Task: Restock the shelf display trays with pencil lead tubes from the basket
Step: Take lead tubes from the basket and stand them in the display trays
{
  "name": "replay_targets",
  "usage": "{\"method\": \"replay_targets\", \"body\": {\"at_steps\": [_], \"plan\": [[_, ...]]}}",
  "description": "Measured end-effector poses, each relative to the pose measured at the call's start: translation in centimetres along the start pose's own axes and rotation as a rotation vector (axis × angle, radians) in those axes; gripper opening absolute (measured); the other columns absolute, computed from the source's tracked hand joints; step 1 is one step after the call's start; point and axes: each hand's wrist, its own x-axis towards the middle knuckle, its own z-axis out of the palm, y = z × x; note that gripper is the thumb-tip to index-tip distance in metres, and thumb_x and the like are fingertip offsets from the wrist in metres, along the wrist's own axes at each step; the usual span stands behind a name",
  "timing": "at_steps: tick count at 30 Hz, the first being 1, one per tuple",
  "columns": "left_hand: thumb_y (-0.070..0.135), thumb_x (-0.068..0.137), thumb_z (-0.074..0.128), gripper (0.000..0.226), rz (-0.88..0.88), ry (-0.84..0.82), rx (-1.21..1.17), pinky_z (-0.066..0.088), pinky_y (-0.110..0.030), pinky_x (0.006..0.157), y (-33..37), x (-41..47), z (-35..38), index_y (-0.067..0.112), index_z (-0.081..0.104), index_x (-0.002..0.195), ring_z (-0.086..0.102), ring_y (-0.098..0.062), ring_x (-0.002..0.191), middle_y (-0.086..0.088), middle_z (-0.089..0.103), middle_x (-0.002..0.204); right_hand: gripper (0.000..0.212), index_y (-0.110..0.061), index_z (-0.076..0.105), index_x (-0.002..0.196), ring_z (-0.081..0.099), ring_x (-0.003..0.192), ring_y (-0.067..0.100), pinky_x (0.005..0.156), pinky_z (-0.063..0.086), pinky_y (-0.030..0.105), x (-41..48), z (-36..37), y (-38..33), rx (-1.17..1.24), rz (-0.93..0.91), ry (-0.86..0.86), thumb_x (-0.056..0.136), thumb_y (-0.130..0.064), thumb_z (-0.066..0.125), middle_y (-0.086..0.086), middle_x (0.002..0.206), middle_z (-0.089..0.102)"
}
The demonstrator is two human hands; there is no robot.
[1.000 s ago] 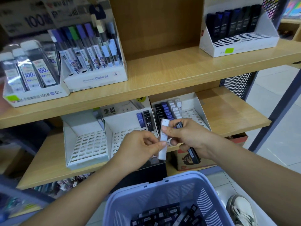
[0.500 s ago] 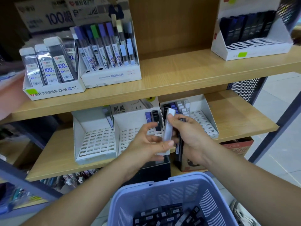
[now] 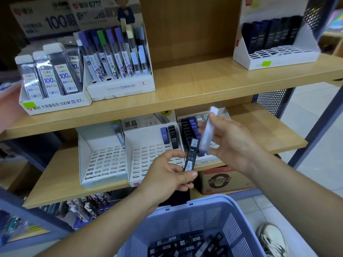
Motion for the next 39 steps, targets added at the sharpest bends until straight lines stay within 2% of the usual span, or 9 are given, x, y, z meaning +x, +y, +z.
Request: {"method": "replay_targets", "body": {"at_steps": [4, 11, 15, 18, 22, 26, 32, 36, 39], "plan": [[0.005, 0.075, 0.078, 0.051, 0.028, -0.003, -0.011, 0.057, -0.028, 0.062, 0.3, -0.2, 0.5, 0.02, 0.047, 0.114, 0.071, -0.027, 0.067, -0.025, 0.07, 0.084, 0.014, -0.018, 0.065, 0.074, 0.065, 0.078, 0.016, 0.07, 0.056, 0.04, -0.8, -0.1, 0.9, -0.186, 0.094, -0.263, 0.086, -0.023, 0.068, 0.002, 0.084, 0.067], [0.002, 0.074, 0.078, 0.05, 0.116, -0.057, 0.041, 0.058, -0.03, 0.065, -0.1, -0.5, 2.4, 0.02, 0.044, 0.105, 0.071, -0.026, 0.068, -0.015, 0.071, 0.073, 0.014, -0.01, 0.068, 0.085, 0.068, 0.092, 0.025, 0.067, 0.057, 0.036, -1.0, -1.1, 1.8, -0.217, 0.11, -0.228, 0.082, -0.023, 0.07, 0.012, 0.09, 0.068], [0.013, 0.07, 0.083, 0.049, 0.13, -0.1, 0.165, 0.059, -0.038, 0.07, 0.3, 0.0, 2.2, 0.023, 0.047, 0.102, 0.071, -0.027, 0.071, -0.019, 0.069, 0.082, 0.018, -0.011, 0.061, 0.077, 0.064, 0.071, 0.022, 0.058, 0.054, 0.033, -1.0, -2.0, 1.8, -0.243, 0.095, -0.107, 0.091, -0.021, 0.064, 0.008, 0.076, 0.063], [0.026, 0.078, 0.077, 0.04, 0.165, 0.005, 0.249, 0.059, -0.035, 0.073, 1.7, 1.2, 1.6, 0.025, 0.051, 0.108, 0.069, -0.019, 0.071, -0.005, 0.07, 0.088, 0.02, -0.013, 0.065, 0.078, 0.059, 0.071, 0.016, 0.07, 0.048, 0.033, -0.5, -3.4, 1.7, -0.387, 0.071, -0.06, 0.093, -0.024, 0.062, 0.004, 0.072, 0.064], [0.02, 0.091, 0.062, 0.021, 0.126, -0.026, 0.097, 0.057, -0.027, 0.068, 3.7, 3.5, 2.0, 0.014, 0.063, 0.11, 0.064, -0.015, 0.069, -0.009, 0.068, 0.086, 0.026, -0.009, 0.072, 0.101, 0.062, 0.09, 0.011, 0.081, 0.048, 0.021, -0.6, -4.5, 1.5, -0.621, 0.052, -0.156, 0.092, -0.031, 0.063, 0.005, 0.099, 0.073], [0.012, 0.086, 0.067, 0.012, 0.141, -0.036, 0.167, 0.056, -0.023, 0.063, 4.8, 6.0, 3.2, 0.006, 0.068, 0.097, 0.066, -0.013, 0.064, -0.01, 0.069, 0.077, 0.029, -0.016, 0.074, 0.096, 0.061, 0.085, 0.017, 0.081, 0.048, 0.032, -0.4, -5.4, 0.5, -0.683, 0.063, -0.131, 0.085, -0.042, 0.067, 0.005, 0.091, 0.073], [0.012, 0.089, 0.064, 0.004, 0.257, 0.227, 0.185, 0.058, -0.025, 0.076, 6.6, 11.3, 4.5, 0.013, 0.065, 0.086, 0.067, -0.014, 0.073, -0.005, 0.068, 0.082, 0.018, -0.014, 0.059, 0.098, 0.044, 0.061, 0.016, 0.054, 0.038, 0.027, 1.7, -10.2, -1.4, -0.56, 0.13, 0.258, 0.098, -0.003, 0.045, 0.006, 0.081, 0.056], [0.028, 0.093, 0.06, 0.01, 0.343, 0.283, 0.584, 0.051, -0.031, 0.083, 5.7, 15.0, 5.5, 0.022, 0.061, 0.085, 0.065, -0.015, 0.083, 0.006, 0.066, 0.086, 0.029, -0.01, 0.051, 0.113, 0.051, 0.059, 0.019, 0.047, 0.046, 0.028, 2.6, -11.8, -1.7, -0.326, 0.141, 0.349, 0.096, 0.01, 0.039, 0.015, 0.083, 0.061], [0.025, 0.093, 0.06, 0.01, 0.403, 0.27, 0.73, 0.052, -0.037, 0.084, 5.0, 17.1, 6.0, 0.019, 0.066, 0.098, 0.063, -0.017, 0.087, 0.006, 0.064, 0.088, 0.031, -0.01, 0.048, 0.118, 0.068, 0.077, 0.029, 0.066, 0.059, 0.033, 2.9, -11.3, -1.7, -0.17, 0.154, 0.309, 0.094, 0.009, 0.054, 0.02, 0.1, 0.068]]}}
